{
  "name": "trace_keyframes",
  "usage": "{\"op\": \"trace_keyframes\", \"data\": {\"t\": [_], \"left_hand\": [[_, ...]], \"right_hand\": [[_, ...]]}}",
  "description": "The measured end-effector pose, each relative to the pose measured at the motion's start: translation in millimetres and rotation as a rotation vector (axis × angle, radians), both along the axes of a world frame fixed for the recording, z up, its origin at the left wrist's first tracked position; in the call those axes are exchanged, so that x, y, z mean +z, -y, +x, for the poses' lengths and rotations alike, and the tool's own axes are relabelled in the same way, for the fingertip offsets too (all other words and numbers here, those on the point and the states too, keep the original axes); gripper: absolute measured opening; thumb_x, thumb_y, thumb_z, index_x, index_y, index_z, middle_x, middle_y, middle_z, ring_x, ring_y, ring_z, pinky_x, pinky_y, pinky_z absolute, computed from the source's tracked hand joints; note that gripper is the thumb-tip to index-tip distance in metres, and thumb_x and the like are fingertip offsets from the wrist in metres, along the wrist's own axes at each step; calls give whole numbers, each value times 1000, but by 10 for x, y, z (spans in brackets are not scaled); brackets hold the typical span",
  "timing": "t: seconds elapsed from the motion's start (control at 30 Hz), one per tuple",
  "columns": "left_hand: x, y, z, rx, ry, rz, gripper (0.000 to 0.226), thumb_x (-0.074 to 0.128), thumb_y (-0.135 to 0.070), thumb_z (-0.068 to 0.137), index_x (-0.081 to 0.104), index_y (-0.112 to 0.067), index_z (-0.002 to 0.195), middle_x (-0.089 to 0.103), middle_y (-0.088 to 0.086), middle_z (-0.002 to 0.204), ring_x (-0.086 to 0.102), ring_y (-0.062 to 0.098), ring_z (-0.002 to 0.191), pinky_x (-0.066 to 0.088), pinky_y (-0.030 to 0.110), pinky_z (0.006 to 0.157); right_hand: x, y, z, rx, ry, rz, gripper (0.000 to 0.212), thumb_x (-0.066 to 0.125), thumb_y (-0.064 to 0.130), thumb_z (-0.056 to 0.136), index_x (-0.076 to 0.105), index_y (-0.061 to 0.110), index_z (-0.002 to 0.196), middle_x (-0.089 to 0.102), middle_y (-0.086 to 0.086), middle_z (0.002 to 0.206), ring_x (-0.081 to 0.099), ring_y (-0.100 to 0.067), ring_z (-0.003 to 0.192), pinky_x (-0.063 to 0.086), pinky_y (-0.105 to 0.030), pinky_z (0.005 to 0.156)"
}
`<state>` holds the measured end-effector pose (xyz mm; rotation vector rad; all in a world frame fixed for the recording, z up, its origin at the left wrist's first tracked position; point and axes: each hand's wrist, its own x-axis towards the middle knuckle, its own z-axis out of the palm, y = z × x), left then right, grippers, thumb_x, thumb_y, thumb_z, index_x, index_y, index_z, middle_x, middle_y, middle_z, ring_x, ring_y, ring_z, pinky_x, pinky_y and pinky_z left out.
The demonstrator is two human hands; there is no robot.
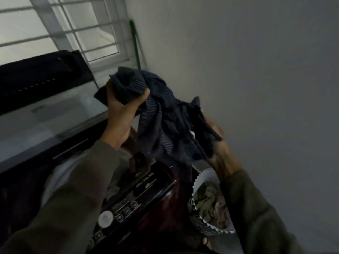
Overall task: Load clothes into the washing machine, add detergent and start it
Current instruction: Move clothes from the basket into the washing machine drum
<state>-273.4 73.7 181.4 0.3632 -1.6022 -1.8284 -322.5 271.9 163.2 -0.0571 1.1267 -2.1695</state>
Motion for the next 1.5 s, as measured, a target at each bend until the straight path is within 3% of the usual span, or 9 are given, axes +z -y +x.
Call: {"op": "trace_keyframes", "data": {"t": [0.13,0.23,0.43,0.7,0.87,1.03,1.2,1.37,1.5], "left_hand": [[-76,216,339,91,158,-97,127,80,-72,48,29,-15,150,48,5,145,51,17,130,43,44,110],[-195,473,630,-27,219,91,166,69,-94,15,16,-23,156,36,1,155,41,20,141,36,48,115],[-340,829,1043,245,113,-186,133,96,-13,52,2,-25,146,47,-12,130,55,-11,113,50,17,93],[-598,1244,1351,534,107,112,90,86,-17,71,32,-27,143,57,-5,134,60,10,117,54,37,97],[-825,1437,1532,480,69,476,30,62,4,86,61,2,116,70,14,111,70,27,93,61,32,67],[-1056,1463,1690,311,99,617,58,75,-12,79,58,-19,134,65,12,128,65,33,113,53,54,94],[-1068,1391,1869,51,273,430,36,71,-20,89,64,-37,120,69,2,123,66,24,112,53,45,96],[-883,1656,2179,-46,845,157,55,57,-83,69,56,-53,116,64,-2,86,54,11,73,50,29,75],[-1024,1886,2282,-110,827,294,90,39,-90,67,46,-39,141,55,1,137,47,31,130,38,53,109]], "right_hand": [[336,705,166,142,27,-226,40,44,26,100,59,0,126,62,-18,130,62,-24,113,50,-35,101],[426,1127,273,201,-125,-160,45,41,23,104,47,-6,138,54,-22,138,54,-34,124,42,-45,110],[533,1697,588,415,-400,35,41,51,25,101,57,-6,127,66,-18,120,64,-31,110,52,-39,99],[269,2171,949,262,-1095,302,20,58,26,98,67,18,82,67,12,79,62,-2,75,48,-22,72],[-468,2252,1152,111,-505,158,44,72,41,87,57,29,126,67,5,121,64,-10,112,54,-32,94],[-951,2370,1328,451,-4,-64,80,69,59,82,40,22,148,54,-9,143,53,-26,131,41,-47,110],[-1017,2398,1437,459,17,-35,63,74,37,78,58,7,131,65,-15,128,62,-30,119,49,-43,102],[-1103,2442,1201,475,20,-47,69,81,33,78,55,6,136,57,-18,137,55,-36,127,40,-51,110],[-1049,2479,1038,532,12,-67,70,80,27,75,54,5,136,59,-17,136,59,-32,122,54,-41,96]]}}
